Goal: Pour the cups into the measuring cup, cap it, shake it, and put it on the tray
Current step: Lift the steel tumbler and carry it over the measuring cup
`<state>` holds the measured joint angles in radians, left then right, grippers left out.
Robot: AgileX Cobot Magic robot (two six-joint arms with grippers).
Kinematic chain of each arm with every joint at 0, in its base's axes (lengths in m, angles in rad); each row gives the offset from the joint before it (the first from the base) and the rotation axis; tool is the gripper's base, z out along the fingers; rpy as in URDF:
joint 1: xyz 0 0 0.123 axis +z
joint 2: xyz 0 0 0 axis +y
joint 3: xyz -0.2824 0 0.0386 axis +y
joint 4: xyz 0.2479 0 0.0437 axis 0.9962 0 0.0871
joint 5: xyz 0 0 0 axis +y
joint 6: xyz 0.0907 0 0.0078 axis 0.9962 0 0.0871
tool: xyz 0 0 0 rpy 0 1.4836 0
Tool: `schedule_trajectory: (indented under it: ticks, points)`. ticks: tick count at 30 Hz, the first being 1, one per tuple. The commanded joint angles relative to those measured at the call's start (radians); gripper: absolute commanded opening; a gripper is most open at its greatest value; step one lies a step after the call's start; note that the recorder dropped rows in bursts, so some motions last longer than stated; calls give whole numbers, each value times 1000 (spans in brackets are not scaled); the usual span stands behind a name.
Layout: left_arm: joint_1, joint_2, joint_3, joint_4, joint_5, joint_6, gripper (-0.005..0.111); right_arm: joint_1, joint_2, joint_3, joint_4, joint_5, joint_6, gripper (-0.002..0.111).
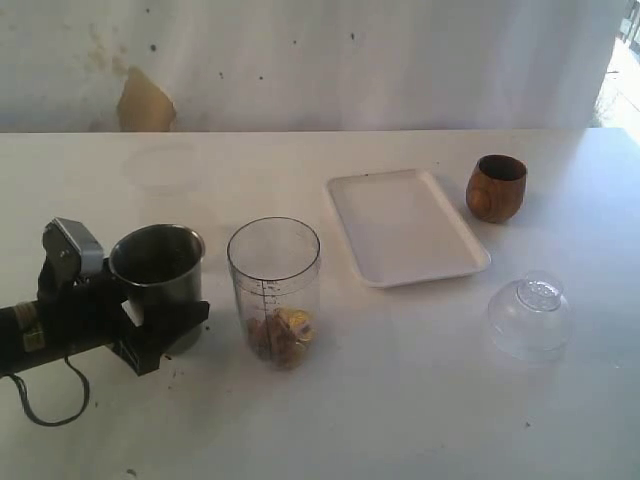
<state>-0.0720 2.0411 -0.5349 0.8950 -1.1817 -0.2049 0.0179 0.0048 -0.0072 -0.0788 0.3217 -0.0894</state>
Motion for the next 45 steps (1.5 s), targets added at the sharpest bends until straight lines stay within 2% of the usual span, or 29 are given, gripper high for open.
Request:
schedule_trajectory:
  ticks: [1,17,21,31,40,45]
  points:
    - [-11,-54,-3,13,-39,-33,0,-7,-5,7,-1,-7,-4,0]
    - [-11,-228,-8,26,-39,-119,0,-7,-5,7,-1,-7,-4,0]
    - [-13,-246,-50,32,-39,-211,0,-7,-5,7,-1,-7,-4,0]
    - [-15,-248,-167,41,-39,-263,0,-7,-5,7,0,-7,-5,0]
    - [-85,-248,-287,41,-39,-266,0,-7,-5,7,0,-7,-5,0]
    - [-128,-248,-354,41,93,-273,0,-7,-5,7,0,-7,-5,0]
